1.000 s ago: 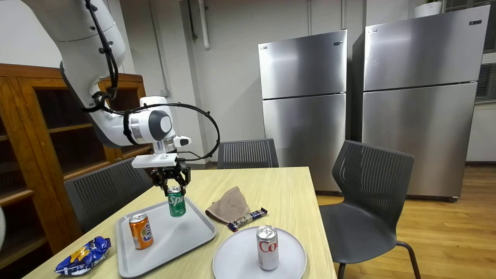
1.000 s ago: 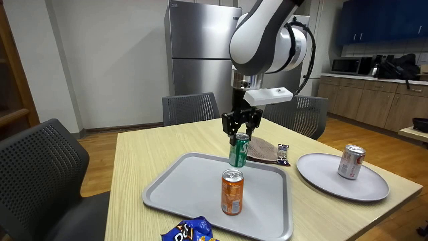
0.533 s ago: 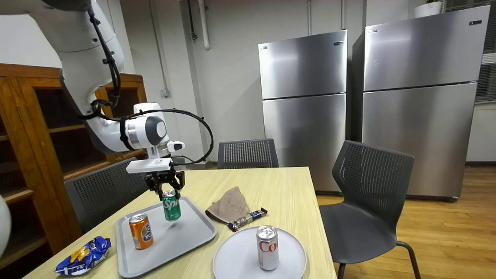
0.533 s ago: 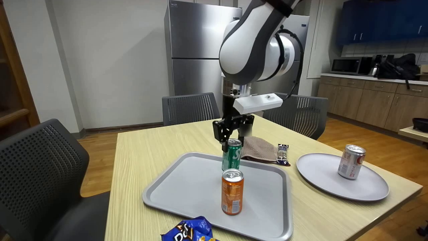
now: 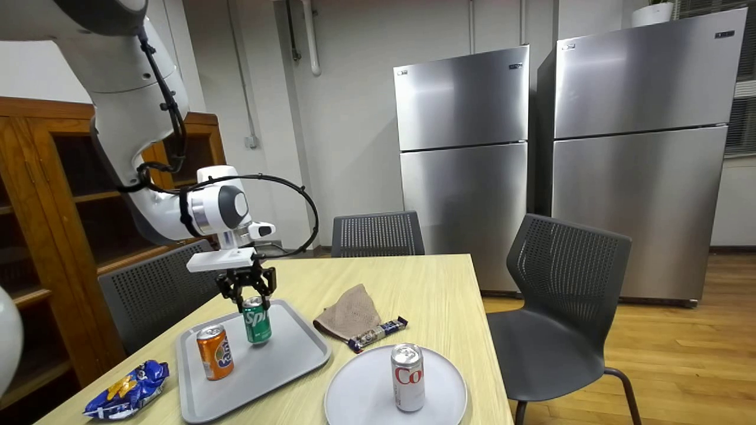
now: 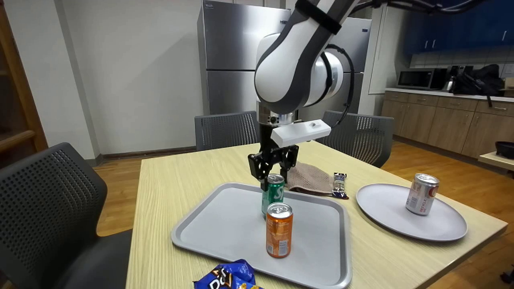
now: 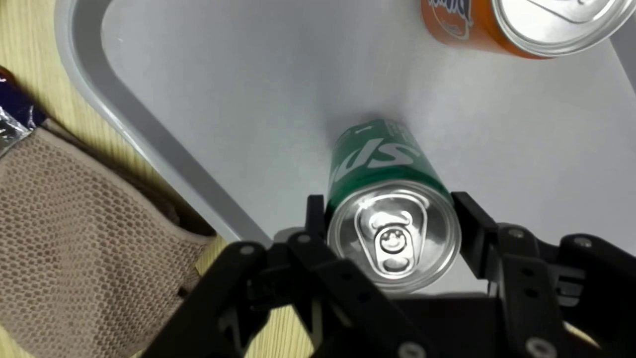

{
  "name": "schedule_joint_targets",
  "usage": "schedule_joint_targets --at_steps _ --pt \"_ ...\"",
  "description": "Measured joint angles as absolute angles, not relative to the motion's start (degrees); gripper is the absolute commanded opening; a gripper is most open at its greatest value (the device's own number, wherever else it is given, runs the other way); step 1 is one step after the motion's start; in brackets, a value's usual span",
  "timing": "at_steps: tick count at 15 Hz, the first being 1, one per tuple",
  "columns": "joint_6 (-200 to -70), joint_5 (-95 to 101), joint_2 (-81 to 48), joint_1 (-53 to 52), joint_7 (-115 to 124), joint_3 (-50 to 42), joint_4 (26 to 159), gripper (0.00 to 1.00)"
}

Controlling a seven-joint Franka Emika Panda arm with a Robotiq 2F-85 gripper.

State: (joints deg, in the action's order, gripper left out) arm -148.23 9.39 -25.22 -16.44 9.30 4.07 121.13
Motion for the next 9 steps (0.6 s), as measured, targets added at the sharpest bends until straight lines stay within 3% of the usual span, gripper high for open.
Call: schedule_joint_targets --at_steps 2,3,4,6,9 --pt "-148.21 9.43 -25.79 -16.64 9.51 3.89 120.86 0.43" --pt "-148.21 9.43 -25.96 -16.64 9.51 3.86 120.81 0.76" --pt "-148.21 9.43 -26.05 -16.64 9.51 3.85 120.78 0.9" --pt "-148.21 9.43 -26.09 -16.64 9.51 3.83 120.73 0.99" --pt "-148.21 9.43 -25.88 -16.64 9.5 3.83 120.41 1.0"
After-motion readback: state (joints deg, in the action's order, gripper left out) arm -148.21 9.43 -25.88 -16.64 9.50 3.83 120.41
